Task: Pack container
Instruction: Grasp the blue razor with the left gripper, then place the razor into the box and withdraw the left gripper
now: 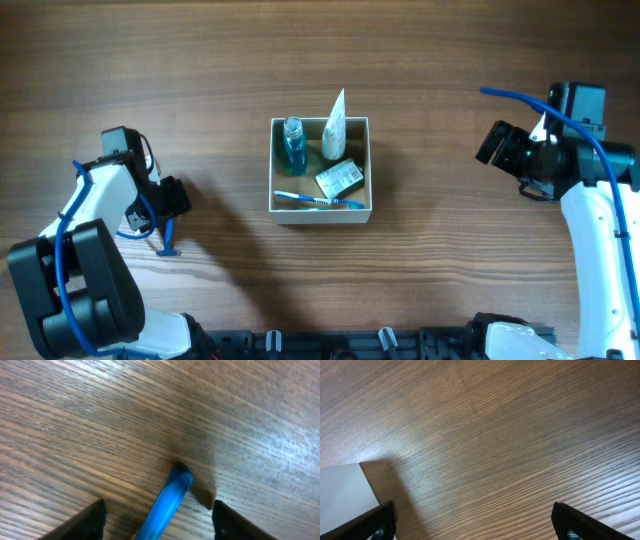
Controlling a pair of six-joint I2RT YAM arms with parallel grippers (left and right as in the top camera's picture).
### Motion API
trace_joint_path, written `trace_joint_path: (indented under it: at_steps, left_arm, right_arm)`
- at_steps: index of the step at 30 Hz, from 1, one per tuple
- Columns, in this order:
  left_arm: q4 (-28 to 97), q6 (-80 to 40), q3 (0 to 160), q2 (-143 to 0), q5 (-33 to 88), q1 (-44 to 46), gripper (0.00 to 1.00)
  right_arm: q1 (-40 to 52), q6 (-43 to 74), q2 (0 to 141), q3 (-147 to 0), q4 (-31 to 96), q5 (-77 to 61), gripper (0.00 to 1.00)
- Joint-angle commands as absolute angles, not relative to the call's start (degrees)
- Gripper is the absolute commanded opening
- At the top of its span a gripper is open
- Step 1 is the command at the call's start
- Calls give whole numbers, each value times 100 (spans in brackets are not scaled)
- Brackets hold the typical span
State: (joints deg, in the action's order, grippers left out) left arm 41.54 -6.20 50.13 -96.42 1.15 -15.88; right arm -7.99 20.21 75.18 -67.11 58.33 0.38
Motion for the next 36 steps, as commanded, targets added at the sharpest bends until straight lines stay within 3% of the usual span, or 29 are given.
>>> trace_joint_path:
  at_steps: [1,4,13,24,28,36]
  left_arm:
    - [4123,-607,4755,-9806,322,-1599,49]
    - [4130,-609,4755,-9806,322,-1599,30]
    - [4130,-650,4755,-9806,325,-1599,4]
    - [4434,-598,5317,-9491,934,-1592,4]
    - [4960,204,6156,-8709,1675,-1321,4]
    - [4869,2410,6523,-6847,1734,781,4]
  right_arm:
    - [-823,1955,7555,-6705,5861,-12,100]
    - [-823,1964,7555,-6705,5883,-10,100]
    - [-823,1966,7555,-6705,5964,-12,100]
    - [-823,1966,7555,-6705,5942,-12,100]
    - [-823,1959,7555,-6705,5944,-12,100]
    - [-823,1957,7555,-6705,5892,-10,100]
